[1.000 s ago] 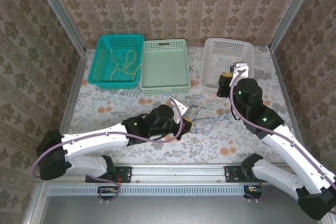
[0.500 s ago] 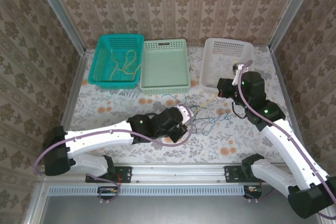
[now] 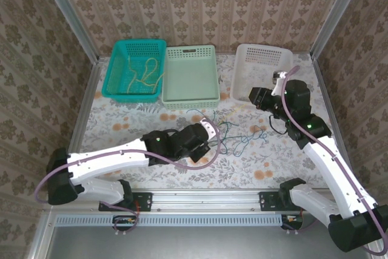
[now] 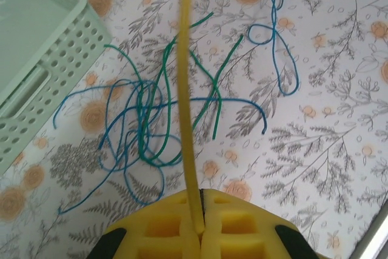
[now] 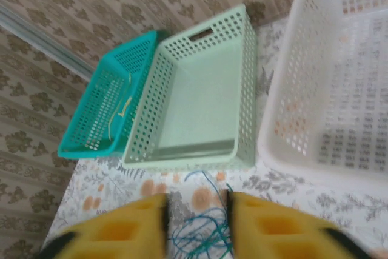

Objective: Untangle the cables

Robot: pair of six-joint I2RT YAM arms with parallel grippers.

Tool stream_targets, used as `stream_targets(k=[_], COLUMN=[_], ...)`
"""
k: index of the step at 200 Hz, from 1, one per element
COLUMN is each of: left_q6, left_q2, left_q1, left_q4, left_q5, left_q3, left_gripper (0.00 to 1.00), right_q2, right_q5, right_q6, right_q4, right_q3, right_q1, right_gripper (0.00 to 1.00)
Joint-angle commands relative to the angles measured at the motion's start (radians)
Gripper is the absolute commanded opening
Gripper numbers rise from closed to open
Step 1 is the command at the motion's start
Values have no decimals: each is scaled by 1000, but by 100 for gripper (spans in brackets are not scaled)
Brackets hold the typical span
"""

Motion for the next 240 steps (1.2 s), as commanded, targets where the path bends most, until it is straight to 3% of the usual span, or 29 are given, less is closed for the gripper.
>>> stream_targets(k=[1, 10, 27, 54, 81, 118, 154, 194, 240], left_q6=[-5, -15, -8, 18, 26, 22, -5, -43, -69], left_q2=[-87, -118, -163, -205, -210, -163, -45, 116, 297], left_q1=[75, 121, 202, 342, 536, 835, 1063, 1218, 1291], left_q4=[-36, -39, -68, -120, -146, -148, -102, -33, -13], left_q5=[45, 53, 47, 37, 76, 209, 355, 487, 517], left_q3=[17, 24, 56, 129, 189, 258, 321, 394, 474], left_gripper=[0, 0, 0, 0, 0, 0, 0, 0, 0], right_q2=[-23, -26, -43, -58, -57, -72, -89, -98, -104], right_q5=[-102, -111, -85, -22, 50, 78, 82, 79, 85], right_q6=[-3, -12, -37, -51, -56, -71, -64, -52, -49], right_q4=[136, 133, 116, 65, 2, -36, -47, -49, -51], right_q3=[-4, -6, -18, -43, -64, -98, -117, -133, -145], right_q1=[-3, -1, -2, -1, -1, -2, -2, -3, -3], right_gripper=[67, 86, 99, 100, 100, 100, 100, 100, 100])
